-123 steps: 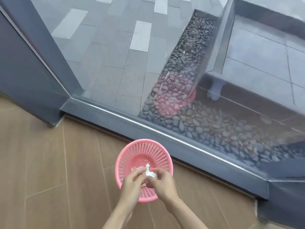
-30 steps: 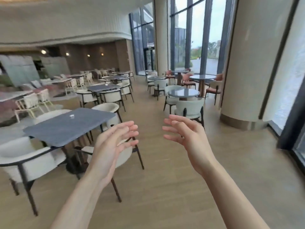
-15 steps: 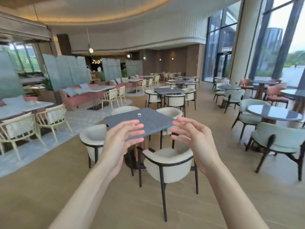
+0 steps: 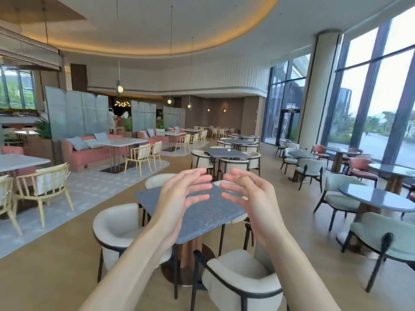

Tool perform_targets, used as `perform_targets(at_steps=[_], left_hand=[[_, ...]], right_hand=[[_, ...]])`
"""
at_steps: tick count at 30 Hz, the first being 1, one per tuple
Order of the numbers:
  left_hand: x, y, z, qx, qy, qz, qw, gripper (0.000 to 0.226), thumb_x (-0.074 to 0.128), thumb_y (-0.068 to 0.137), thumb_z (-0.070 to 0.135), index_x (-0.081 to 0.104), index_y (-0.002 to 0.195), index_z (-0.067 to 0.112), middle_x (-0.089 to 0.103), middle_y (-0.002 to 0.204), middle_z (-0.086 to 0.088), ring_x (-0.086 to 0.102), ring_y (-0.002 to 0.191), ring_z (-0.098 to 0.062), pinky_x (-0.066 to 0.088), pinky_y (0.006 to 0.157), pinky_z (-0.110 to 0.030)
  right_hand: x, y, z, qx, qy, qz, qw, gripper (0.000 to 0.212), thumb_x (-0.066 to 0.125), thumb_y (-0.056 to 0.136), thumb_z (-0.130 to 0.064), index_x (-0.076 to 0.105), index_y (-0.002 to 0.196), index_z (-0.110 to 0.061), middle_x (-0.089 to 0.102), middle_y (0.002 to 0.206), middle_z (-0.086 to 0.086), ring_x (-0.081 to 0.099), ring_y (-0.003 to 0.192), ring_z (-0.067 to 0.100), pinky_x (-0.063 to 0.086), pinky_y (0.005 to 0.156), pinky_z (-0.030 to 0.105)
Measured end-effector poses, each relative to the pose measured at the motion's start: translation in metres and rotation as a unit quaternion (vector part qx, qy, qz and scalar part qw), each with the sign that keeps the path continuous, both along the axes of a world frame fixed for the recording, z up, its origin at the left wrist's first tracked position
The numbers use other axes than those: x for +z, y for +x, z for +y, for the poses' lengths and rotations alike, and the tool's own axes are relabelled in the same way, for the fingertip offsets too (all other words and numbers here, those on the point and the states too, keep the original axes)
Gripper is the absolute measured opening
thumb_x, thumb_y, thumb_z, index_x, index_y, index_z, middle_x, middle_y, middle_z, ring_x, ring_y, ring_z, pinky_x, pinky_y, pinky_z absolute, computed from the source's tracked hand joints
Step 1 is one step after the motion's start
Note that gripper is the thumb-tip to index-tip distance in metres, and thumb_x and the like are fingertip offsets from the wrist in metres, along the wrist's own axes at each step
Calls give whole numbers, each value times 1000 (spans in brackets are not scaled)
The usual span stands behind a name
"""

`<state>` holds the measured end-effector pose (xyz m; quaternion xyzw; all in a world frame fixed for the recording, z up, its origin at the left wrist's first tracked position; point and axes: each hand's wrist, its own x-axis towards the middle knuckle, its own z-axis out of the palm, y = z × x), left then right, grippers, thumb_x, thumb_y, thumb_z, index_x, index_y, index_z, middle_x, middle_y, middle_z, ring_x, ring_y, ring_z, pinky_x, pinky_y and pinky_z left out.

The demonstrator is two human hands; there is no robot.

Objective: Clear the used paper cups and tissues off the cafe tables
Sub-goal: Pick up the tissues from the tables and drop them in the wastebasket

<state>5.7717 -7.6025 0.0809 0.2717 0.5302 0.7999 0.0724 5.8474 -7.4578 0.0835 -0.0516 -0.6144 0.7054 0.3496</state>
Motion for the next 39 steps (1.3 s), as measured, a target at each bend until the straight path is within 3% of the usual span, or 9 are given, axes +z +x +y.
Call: perform_targets(at_steps=[11, 16, 25, 39], left_hand=[[12, -216, -35, -27, 25, -6, 999, 24, 51, 102, 15, 71, 113, 6, 77, 106, -12, 73, 103, -27, 58, 90, -42], [-9, -325, -43, -44, 13, -5, 999, 24, 51, 102, 15, 71, 113, 6, 77, 107, -13, 72, 104, -28, 57, 92, -44], [-4, -522, -63, -70, -1, -26, 997, 25, 51, 102, 13, 68, 117, 2, 76, 108, -15, 73, 103, -29, 56, 86, -41], [-14, -812, -219, -149, 19, -27, 988, 24, 49, 101, 10, 70, 110, 4, 76, 107, -17, 70, 108, -33, 54, 95, -50]], right_hand=[[14, -207, -54, -47, 10, -7, 999, 20, 60, 98, -10, 68, 115, -7, 76, 107, 10, 74, 98, 22, 62, 79, 31], [5, -315, -58, -63, 14, 13, 998, 20, 58, 98, -11, 67, 116, -6, 74, 111, 14, 74, 98, 22, 61, 89, 39], [8, -526, -86, -67, -17, -4, 998, 21, 58, 98, -11, 67, 116, -8, 74, 111, 12, 73, 101, 24, 61, 89, 40], [-11, -780, -249, -157, -3, -39, 987, 20, 56, 98, -10, 67, 114, -7, 75, 99, 7, 73, 101, 25, 61, 86, 40]])
